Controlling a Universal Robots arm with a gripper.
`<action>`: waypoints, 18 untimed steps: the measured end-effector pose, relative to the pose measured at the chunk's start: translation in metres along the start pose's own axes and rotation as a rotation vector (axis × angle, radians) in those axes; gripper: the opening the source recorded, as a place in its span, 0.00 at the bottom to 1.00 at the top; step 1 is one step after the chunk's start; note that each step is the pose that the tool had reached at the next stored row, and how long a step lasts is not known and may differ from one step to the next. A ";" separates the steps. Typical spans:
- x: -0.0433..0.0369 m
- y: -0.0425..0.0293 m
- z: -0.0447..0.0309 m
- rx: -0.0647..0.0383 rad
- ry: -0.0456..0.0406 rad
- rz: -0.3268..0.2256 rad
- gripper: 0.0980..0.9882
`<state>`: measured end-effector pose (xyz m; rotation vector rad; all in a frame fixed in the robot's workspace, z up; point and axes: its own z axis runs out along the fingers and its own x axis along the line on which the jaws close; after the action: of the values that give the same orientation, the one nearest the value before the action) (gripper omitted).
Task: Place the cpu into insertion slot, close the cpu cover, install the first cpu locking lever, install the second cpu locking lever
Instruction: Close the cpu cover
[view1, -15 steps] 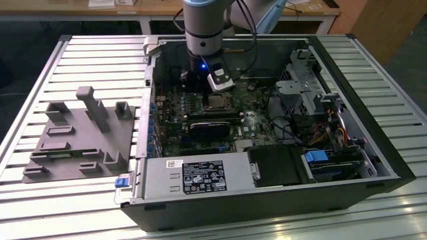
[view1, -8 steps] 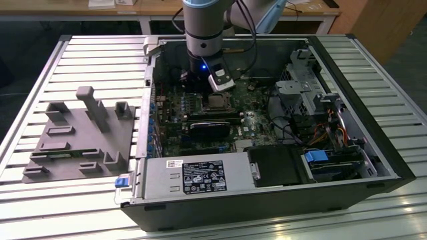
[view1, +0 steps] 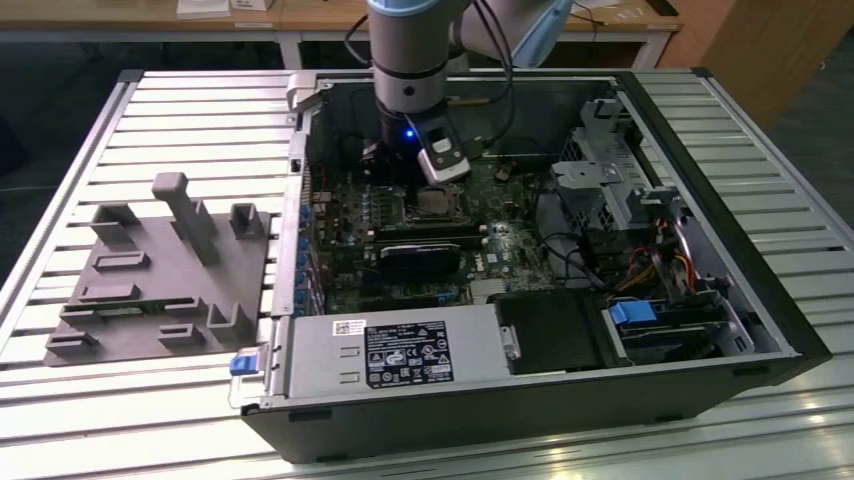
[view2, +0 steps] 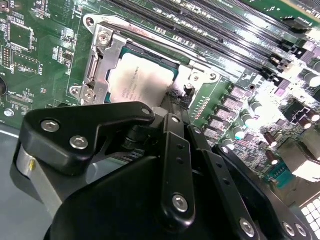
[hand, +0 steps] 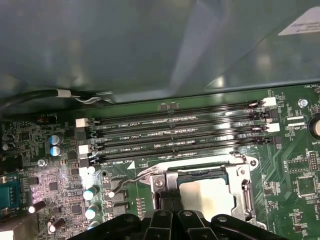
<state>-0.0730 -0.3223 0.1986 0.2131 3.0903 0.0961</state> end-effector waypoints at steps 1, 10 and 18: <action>-0.0003 0.0003 0.0000 0.000 0.0000 0.000 0.00; -0.0029 0.0008 0.0001 0.000 0.0008 0.000 0.00; -0.0037 0.0014 -0.0065 0.000 0.0009 0.000 0.00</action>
<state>-0.0694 -0.3218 0.2053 0.2132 3.0912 0.0962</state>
